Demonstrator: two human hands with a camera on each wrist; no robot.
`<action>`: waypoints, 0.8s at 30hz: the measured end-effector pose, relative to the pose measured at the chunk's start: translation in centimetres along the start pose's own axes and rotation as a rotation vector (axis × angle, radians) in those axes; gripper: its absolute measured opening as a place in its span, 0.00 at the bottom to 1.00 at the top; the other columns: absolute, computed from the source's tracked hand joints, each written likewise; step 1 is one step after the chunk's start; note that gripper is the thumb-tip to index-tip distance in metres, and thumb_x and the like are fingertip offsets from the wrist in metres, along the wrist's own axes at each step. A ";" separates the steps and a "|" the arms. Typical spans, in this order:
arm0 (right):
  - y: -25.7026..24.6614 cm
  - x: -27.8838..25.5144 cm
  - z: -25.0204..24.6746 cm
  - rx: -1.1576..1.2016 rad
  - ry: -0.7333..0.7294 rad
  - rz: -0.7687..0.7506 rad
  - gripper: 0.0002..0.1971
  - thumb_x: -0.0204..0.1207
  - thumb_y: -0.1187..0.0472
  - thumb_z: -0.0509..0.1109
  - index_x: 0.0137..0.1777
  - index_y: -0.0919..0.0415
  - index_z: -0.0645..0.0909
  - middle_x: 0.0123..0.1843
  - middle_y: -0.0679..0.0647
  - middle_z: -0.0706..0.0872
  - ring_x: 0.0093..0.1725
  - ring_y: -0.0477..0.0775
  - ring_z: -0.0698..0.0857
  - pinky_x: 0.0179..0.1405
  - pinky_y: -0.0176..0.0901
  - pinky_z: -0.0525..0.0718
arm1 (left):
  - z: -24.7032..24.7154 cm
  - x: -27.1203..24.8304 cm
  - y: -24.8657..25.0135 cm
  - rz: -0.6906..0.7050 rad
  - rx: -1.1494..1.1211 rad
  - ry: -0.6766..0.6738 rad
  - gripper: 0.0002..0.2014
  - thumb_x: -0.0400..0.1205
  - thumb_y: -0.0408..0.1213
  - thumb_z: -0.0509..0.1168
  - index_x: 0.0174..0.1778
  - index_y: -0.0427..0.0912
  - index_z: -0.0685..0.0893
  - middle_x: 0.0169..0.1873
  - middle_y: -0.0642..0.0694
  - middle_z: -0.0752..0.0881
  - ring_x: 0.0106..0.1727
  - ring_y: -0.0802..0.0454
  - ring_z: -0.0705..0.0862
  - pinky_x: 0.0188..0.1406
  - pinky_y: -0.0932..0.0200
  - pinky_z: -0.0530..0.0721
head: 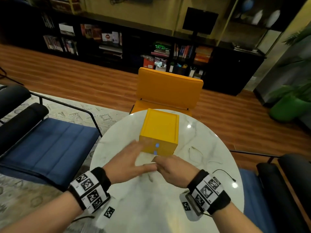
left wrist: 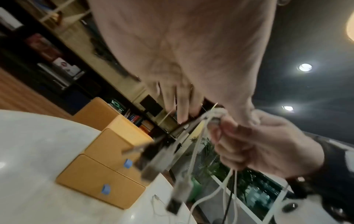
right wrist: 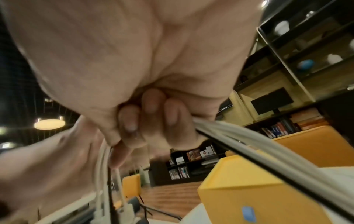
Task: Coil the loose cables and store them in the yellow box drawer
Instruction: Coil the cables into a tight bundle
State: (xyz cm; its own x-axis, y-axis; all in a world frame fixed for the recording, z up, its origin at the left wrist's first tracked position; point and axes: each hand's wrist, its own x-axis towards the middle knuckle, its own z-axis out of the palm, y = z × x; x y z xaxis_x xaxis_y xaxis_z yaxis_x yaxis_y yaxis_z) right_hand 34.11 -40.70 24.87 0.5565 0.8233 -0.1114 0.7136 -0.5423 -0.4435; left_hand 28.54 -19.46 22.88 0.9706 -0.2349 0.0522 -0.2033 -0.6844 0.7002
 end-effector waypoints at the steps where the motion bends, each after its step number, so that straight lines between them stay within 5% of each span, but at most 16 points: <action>1: -0.2 0.0 -0.6 0.038 0.026 -0.032 0.12 0.88 0.50 0.55 0.54 0.54 0.79 0.46 0.56 0.88 0.43 0.59 0.84 0.41 0.58 0.82 | 0.1 0.2 0.5 0.043 0.019 -0.136 0.19 0.83 0.62 0.63 0.68 0.63 0.76 0.61 0.66 0.83 0.62 0.65 0.82 0.66 0.61 0.78; 3: -0.7 0.0 -2.4 0.131 0.139 -0.058 0.11 0.87 0.49 0.60 0.55 0.53 0.81 0.43 0.49 0.88 0.42 0.51 0.84 0.41 0.54 0.82 | 0.4 0.4 1.2 0.023 -0.151 -0.212 0.12 0.89 0.53 0.59 0.50 0.50 0.81 0.39 0.56 0.86 0.38 0.61 0.87 0.42 0.60 0.83; 5: -0.7 -0.4 -3.9 0.256 0.278 -0.017 0.09 0.83 0.47 0.68 0.55 0.51 0.81 0.35 0.45 0.84 0.36 0.47 0.83 0.37 0.50 0.81 | 0.7 0.5 1.7 -0.014 -0.296 -0.122 0.18 0.91 0.48 0.56 0.40 0.41 0.77 0.29 0.51 0.80 0.28 0.58 0.81 0.34 0.54 0.81; 9: 0.4 -1.9 -5.1 0.511 0.362 0.056 0.08 0.77 0.49 0.75 0.51 0.50 0.88 0.33 0.52 0.86 0.34 0.53 0.85 0.36 0.51 0.83 | 0.7 0.5 1.9 -0.071 -0.584 -0.015 0.32 0.80 0.62 0.65 0.48 0.28 0.81 0.26 0.51 0.73 0.27 0.56 0.73 0.28 0.58 0.75; 10: 0.7 -2.3 -5.0 0.573 0.357 0.051 0.06 0.78 0.54 0.75 0.51 0.53 0.89 0.34 0.49 0.88 0.36 0.49 0.86 0.38 0.43 0.84 | 0.5 0.5 1.9 -0.092 -0.662 -0.022 0.34 0.75 0.66 0.68 0.48 0.31 0.83 0.26 0.53 0.71 0.26 0.56 0.71 0.27 0.60 0.74; 12: 1.2 -2.9 -4.4 0.655 0.410 0.047 0.06 0.79 0.64 0.75 0.53 0.57 0.91 0.38 0.42 0.92 0.40 0.43 0.88 0.43 0.31 0.83 | 0.3 0.4 2.1 -0.142 -0.776 -0.092 0.29 0.71 0.72 0.69 0.34 0.45 0.82 0.24 0.54 0.68 0.24 0.57 0.67 0.24 0.62 0.71; 14: 1.5 -2.8 -3.4 0.676 0.562 0.058 0.06 0.77 0.65 0.77 0.52 0.58 0.92 0.42 0.44 0.94 0.45 0.45 0.91 0.46 0.36 0.86 | 0.3 0.3 2.5 -0.187 -0.824 -0.174 0.27 0.75 0.71 0.65 0.28 0.50 0.75 0.24 0.52 0.66 0.23 0.55 0.64 0.23 0.60 0.70; 17: 1.1 -1.2 -1.1 0.670 0.804 0.116 0.04 0.75 0.60 0.79 0.48 0.52 0.92 0.42 0.47 0.94 0.45 0.50 0.91 0.46 0.46 0.88 | 0.4 0.4 2.7 -0.188 -0.883 -0.186 0.21 0.88 0.56 0.57 0.38 0.43 0.79 0.23 0.49 0.67 0.21 0.52 0.66 0.27 0.56 0.76; 20: 0.3 0.4 1.3 0.741 0.939 0.148 0.04 0.78 0.57 0.76 0.49 0.48 0.91 0.42 0.48 0.93 0.43 0.51 0.91 0.43 0.50 0.88 | 0.5 0.6 3.0 -0.183 -1.016 -0.026 0.17 0.93 0.43 0.52 0.46 0.38 0.79 0.25 0.46 0.67 0.19 0.51 0.68 0.26 0.56 0.78; 24: -1.3 1.6 4.2 0.776 0.773 0.116 0.14 0.86 0.58 0.66 0.67 0.42 0.85 0.44 0.48 0.91 0.31 0.44 0.80 0.31 0.42 0.79 | 0.7 1.2 3.7 -0.273 -1.220 0.305 0.18 0.93 0.46 0.52 0.41 0.41 0.78 0.25 0.47 0.62 0.19 0.54 0.60 0.21 0.59 0.68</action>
State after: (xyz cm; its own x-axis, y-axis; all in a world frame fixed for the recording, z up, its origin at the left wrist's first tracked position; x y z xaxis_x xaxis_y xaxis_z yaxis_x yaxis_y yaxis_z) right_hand 32.23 -37.96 21.54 0.9124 0.3001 0.2783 0.3291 -0.1340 -0.9347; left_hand 28.88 -22.78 25.04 0.9849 0.0897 -0.1482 0.0969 0.4240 0.9005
